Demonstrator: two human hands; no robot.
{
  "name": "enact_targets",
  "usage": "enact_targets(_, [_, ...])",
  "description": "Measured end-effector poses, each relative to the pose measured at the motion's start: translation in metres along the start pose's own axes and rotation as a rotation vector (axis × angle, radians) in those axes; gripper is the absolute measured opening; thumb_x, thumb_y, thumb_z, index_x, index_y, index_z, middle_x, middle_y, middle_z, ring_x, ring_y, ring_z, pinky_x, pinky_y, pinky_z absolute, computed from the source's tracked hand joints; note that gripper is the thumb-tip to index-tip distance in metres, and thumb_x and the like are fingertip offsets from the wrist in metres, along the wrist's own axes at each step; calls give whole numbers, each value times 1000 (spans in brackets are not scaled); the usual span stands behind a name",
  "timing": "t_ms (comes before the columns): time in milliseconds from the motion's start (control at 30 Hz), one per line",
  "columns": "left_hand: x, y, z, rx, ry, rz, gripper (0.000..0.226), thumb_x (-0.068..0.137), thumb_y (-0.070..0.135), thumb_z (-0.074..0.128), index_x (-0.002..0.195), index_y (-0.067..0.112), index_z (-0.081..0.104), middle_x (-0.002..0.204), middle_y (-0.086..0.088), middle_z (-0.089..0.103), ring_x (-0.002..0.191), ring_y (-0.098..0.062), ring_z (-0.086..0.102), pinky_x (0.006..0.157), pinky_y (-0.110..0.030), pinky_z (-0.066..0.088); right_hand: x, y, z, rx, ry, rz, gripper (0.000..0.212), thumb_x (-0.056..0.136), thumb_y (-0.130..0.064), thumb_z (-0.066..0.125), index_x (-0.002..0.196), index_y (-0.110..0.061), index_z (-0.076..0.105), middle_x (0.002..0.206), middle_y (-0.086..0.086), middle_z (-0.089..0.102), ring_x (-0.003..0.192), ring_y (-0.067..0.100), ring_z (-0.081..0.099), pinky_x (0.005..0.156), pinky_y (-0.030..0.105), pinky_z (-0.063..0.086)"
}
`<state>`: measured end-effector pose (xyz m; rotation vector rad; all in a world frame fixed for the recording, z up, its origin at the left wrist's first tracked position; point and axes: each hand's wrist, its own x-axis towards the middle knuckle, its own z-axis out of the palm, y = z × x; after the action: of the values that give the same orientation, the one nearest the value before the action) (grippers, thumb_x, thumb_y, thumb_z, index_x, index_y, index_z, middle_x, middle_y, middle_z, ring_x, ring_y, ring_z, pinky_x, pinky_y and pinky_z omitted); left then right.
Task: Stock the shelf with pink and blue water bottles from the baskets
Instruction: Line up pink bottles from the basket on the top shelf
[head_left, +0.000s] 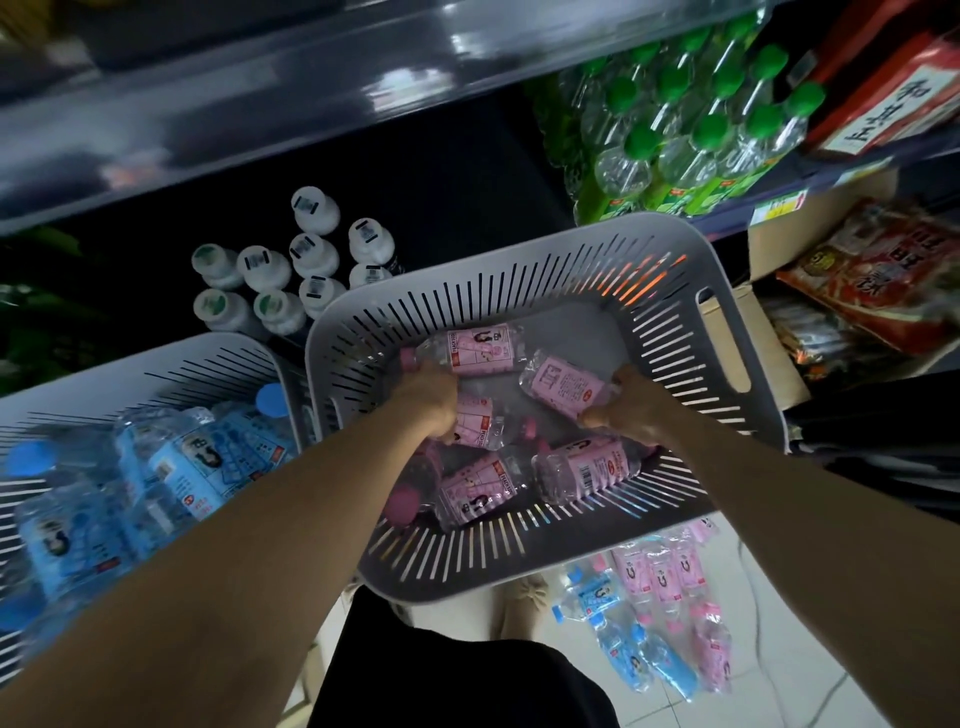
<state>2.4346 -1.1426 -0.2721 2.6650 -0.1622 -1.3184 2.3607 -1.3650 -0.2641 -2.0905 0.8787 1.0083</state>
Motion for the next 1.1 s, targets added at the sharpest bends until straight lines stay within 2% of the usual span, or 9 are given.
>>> enact_targets(67, [-3,1,1,26,29,-31,92,70,0,76,147,12,26,139,-12,38,79,-6,47,53,-19,40,-4,-5,0,5,32,-27,65,77,-27,75,129,-10,39,118,14,59,93,27,60,74,32,51])
enact_targets(167, [-11,7,2,157,57,-4,85,69,1,76,144,12,36,145,-13,30,122,-25,42,91,-31,49,-12,-15,-2,-20,107,-51,64,80,-39,69,131,-11,42,122,14,58,97,28,58,72,26,45])
enact_targets(267, [-22,12,-4,207,55,44,54,77,2,71,127,6,53,105,-6,56,71,-8,54,57,-22,49,-22,-27,-5,-150,193,-57,69,80,-48,66,134,-13,42,125,14,57,109,31,57,78,29,45])
enact_targets(300, [-27,13,-8,218,61,52,50,78,3,69,125,6,55,101,-4,56,69,-8,54,57,-21,50,-28,-31,-7,-194,222,-56,68,79,-49,66,133,-14,43,124,15,58,111,32,56,81,31,47])
enact_targets(500, [-76,19,-57,251,105,95,56,70,15,79,119,8,54,105,-3,63,87,-16,60,73,-22,52,-83,-60,-31,-354,359,-108,69,78,-46,69,136,-18,42,124,14,57,113,31,57,84,34,50])
enact_targets(633, [-126,28,-103,264,150,109,52,67,21,80,111,13,54,84,3,54,73,-15,56,58,-23,49,-140,-85,-64,-467,452,-196,60,72,-34,71,127,-19,51,117,12,59,109,29,60,82,33,53])
enact_targets(833, [-212,38,-167,261,247,142,30,65,20,74,87,16,53,78,2,54,69,-16,53,60,-24,43,-244,-119,-113,-544,546,-326,57,73,-24,72,127,-21,53,122,11,54,110,31,58,79,32,48])
enact_targets(1000, [-294,40,-221,264,343,148,35,68,28,70,95,13,54,81,1,53,75,-17,53,56,-25,40,-338,-144,-147,-563,679,-452,42,72,-23,64,114,-18,58,115,11,58,105,30,59,77,31,47])
enact_targets(1100, [-344,34,-247,223,430,152,47,72,34,69,109,10,53,93,0,53,86,-20,54,66,-28,46,-394,-161,-163,-542,734,-519,37,71,-24,62,107,-20,57,104,6,60,91,29,57,68,28,43])
